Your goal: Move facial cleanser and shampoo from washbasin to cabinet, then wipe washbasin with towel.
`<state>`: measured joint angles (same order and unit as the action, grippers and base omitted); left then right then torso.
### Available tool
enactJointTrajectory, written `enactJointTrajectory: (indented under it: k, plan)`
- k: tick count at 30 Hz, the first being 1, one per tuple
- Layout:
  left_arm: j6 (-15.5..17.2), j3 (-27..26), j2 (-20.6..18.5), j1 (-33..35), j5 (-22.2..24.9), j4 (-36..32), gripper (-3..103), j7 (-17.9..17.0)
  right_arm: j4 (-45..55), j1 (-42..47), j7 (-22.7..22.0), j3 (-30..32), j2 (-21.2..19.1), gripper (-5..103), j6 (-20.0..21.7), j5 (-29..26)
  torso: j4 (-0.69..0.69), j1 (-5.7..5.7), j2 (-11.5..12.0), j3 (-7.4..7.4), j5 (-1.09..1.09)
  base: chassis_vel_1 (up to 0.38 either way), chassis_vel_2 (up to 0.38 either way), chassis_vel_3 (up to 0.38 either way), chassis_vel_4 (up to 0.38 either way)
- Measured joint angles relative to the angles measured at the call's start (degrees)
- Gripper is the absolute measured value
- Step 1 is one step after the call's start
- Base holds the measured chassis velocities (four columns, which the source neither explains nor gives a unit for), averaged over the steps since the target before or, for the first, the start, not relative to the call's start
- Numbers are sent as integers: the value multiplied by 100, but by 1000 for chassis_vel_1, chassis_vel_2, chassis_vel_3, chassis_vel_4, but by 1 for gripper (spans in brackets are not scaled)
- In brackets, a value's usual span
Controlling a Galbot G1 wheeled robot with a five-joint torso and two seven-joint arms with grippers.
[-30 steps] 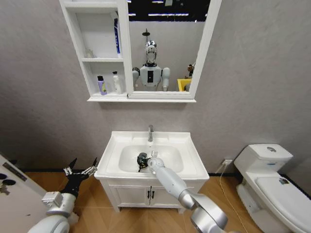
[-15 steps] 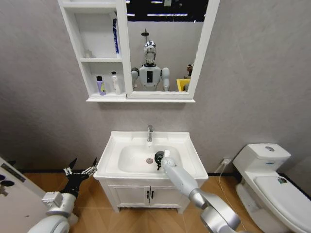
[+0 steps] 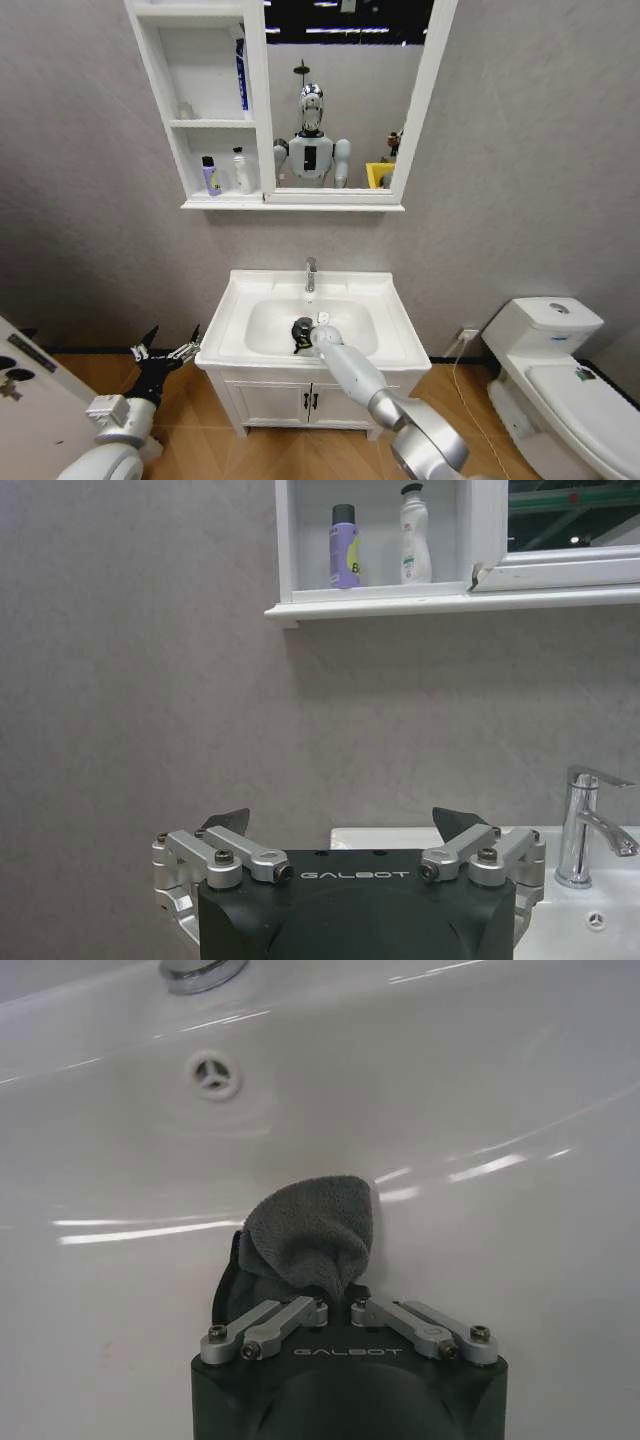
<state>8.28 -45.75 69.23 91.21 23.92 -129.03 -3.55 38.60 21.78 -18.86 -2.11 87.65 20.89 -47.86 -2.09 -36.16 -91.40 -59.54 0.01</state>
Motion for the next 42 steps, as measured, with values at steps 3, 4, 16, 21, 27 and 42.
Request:
enactJointTrajectory:
  k: [3,4,16,21,27,42]
  plan:
    - [0,0,0,0,0,0,100,0,10,9,-7,23,-124,5,-60,86,0,1,0,0,0,0,0,0,0]
    - [0,0,0,0,0,0,100,0,10,9,-7,23,-124,5,-60,86,0,1,0,0,0,0,0,0,0]
    - [0,0,0,0,0,0,100,0,-250,-235,397,39,438,5,-69,-522,-6,-2,2,-2,0,0,0,0,0]
    - [0,0,0,0,0,0,100,0,-196,-154,494,49,459,5,-130,-638,0,-1,1,-2,-1,0,0,0,0]
    - [0,1,0,0,0,1,100,0,-218,-96,315,157,447,5,-65,-601,0,-1,1,-1,-1,0,0,0,0]
    - [0,1,0,0,0,0,100,0,1368,433,-491,204,-914,5,2,97,2,-1,1,-1,1,0,0,0,0]
